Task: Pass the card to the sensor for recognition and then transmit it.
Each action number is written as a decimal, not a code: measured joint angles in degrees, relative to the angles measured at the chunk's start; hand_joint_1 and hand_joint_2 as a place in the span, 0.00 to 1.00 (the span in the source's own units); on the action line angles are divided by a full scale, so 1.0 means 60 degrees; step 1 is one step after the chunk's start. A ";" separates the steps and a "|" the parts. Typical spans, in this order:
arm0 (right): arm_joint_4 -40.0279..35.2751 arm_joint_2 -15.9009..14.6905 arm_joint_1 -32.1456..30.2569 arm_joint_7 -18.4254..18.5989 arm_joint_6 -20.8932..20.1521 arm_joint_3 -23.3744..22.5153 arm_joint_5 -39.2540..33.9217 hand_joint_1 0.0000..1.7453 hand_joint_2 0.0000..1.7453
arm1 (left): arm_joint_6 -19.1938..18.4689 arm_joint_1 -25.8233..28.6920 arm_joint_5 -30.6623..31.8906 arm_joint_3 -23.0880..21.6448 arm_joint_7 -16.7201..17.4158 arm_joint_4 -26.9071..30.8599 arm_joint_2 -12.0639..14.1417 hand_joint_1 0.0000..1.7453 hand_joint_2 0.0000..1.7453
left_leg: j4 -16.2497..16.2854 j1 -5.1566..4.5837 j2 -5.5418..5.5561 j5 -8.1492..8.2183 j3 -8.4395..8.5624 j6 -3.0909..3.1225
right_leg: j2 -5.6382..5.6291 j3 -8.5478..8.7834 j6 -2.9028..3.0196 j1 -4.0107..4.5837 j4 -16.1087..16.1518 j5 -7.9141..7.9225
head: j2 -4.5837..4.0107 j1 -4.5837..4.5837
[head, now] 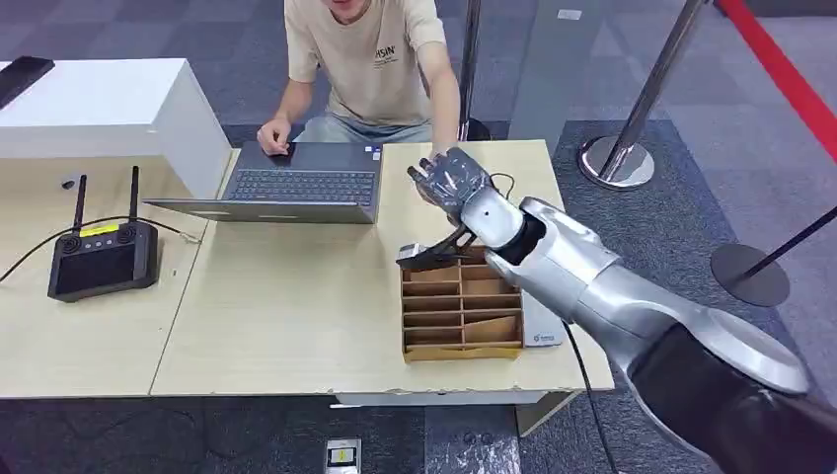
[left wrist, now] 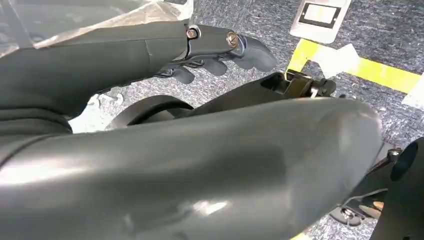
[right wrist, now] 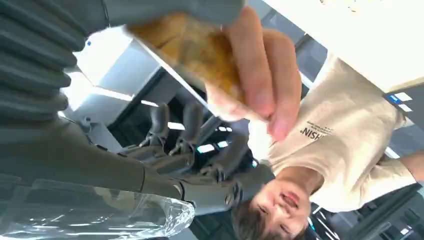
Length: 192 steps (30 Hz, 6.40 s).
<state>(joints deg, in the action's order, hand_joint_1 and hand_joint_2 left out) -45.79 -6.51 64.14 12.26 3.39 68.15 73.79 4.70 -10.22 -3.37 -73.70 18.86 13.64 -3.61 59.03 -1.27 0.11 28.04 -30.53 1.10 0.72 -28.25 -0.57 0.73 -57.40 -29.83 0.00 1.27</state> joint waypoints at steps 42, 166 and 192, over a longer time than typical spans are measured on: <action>-0.7665 -0.1770 -0.7844 -0.3123 0.5023 -0.5949 -1.0309 0.00 1.00 | 0.0907 0.0461 -0.0612 0.0430 -0.0029 -0.0033 0.0015 0.00 0.00 | -0.0005 0.0004 0.0009 0.0012 0.0010 0.0001 | 0.0009 0.0015 0.0008 0.0004 0.0012 -0.0015 | 0.0000 0.0000; -0.8637 -0.1068 -0.9864 -0.1939 0.6079 -0.6087 -0.7335 0.00 1.00 | 0.0892 0.0503 -0.0281 0.0722 0.0022 -0.0055 0.0087 0.00 0.00 | -0.0006 0.0002 -0.0003 0.0011 0.0018 0.0000 | -0.0002 0.0022 0.0011 0.0003 0.0011 -0.0019 | 0.0000 0.0000; -0.7934 -0.1049 -0.9642 -0.0937 0.5960 -0.5843 -0.5884 0.00 1.00 | 0.0900 0.0503 -0.0190 0.0725 0.0029 -0.0055 0.0087 0.00 0.00 | -0.0006 0.0002 -0.0003 0.0011 0.0017 -0.0001 | -0.0001 0.0022 0.0011 0.0003 0.0011 -0.0019 | -0.0003 0.0000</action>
<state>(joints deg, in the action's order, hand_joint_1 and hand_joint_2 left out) -93.40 -12.81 6.28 6.64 39.15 33.09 38.49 10.10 -7.20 -4.50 -69.35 19.04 13.31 -3.08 58.99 -1.26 0.09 28.11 -30.43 1.09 0.71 -28.12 -0.50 0.75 -57.34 -29.95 -0.02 1.27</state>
